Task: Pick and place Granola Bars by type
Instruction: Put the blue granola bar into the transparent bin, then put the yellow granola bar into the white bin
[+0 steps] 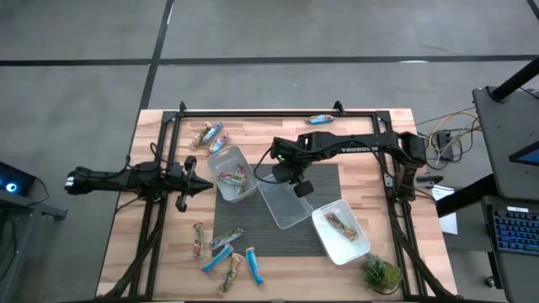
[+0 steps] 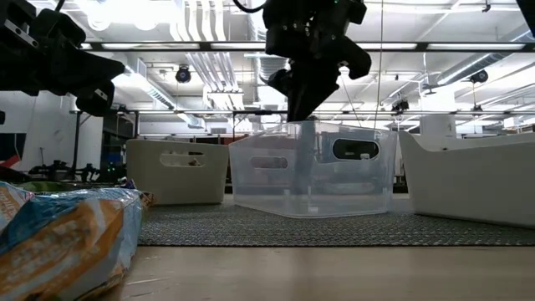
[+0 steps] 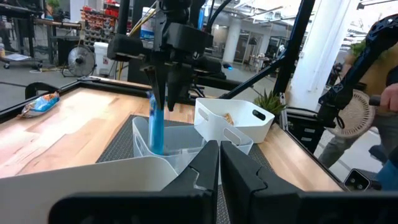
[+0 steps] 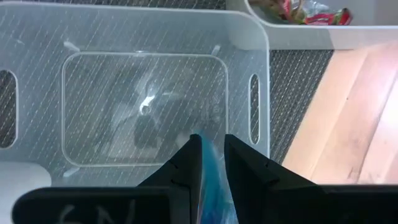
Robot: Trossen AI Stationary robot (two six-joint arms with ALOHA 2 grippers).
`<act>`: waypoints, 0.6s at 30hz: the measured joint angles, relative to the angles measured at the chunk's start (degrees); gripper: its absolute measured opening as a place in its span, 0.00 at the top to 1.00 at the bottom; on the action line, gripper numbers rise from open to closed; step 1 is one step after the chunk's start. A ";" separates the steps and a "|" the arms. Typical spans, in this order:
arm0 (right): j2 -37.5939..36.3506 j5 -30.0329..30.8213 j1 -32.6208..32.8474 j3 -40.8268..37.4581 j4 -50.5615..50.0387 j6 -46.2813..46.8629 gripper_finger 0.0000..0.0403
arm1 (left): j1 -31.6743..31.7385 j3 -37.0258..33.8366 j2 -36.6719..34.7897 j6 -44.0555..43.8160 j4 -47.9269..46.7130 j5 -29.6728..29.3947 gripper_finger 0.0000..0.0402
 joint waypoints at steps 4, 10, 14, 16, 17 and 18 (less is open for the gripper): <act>-0.07 -0.04 -0.02 0.00 0.08 0.49 0.85 | 0.00 0.01 0.02 0.02 -0.01 0.00 1.00; -0.07 -0.09 -0.02 -0.02 0.80 0.52 0.85 | 0.00 0.00 0.02 0.00 -0.02 0.00 1.00; -0.09 -0.30 -0.02 -0.01 1.37 0.76 0.85 | 0.00 0.01 0.02 0.02 -0.01 0.00 1.00; -0.09 -0.46 -0.02 -0.02 1.40 0.80 0.85 | -0.01 0.00 0.01 0.01 0.00 0.00 1.00; -0.09 -0.49 -0.02 -0.01 1.42 0.80 0.85 | 0.00 0.00 0.02 0.02 -0.02 0.00 1.00; -0.09 -0.50 -0.02 -0.01 1.48 0.85 0.85 | -0.01 0.02 0.02 0.01 -0.01 0.00 1.00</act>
